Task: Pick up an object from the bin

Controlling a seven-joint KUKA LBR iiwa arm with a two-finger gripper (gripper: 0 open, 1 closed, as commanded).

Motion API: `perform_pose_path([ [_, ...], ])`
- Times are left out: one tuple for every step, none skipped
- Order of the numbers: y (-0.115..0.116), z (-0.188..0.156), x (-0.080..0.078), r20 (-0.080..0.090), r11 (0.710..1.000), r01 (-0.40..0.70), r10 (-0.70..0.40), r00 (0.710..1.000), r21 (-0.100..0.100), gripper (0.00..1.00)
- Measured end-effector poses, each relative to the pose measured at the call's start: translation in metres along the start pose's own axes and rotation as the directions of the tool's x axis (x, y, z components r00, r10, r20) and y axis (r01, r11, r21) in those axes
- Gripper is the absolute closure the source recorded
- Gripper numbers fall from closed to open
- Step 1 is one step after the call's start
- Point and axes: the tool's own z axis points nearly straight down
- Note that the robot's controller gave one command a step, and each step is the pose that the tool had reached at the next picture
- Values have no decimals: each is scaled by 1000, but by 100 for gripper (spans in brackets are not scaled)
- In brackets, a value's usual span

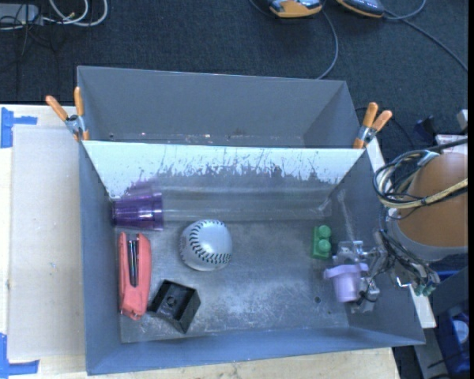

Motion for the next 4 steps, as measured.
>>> perform_pose_path([
  [12,-38,6,-20,1000,3,-4,1000,-9,100],
  [10,-15,2,2,1000,30,-30,1000,0,100],
  [14,-38,9,-23,1000,19,-19,1000,-11,100],
  [6,-39,0,7,999,32,-32,999,3,100],
])
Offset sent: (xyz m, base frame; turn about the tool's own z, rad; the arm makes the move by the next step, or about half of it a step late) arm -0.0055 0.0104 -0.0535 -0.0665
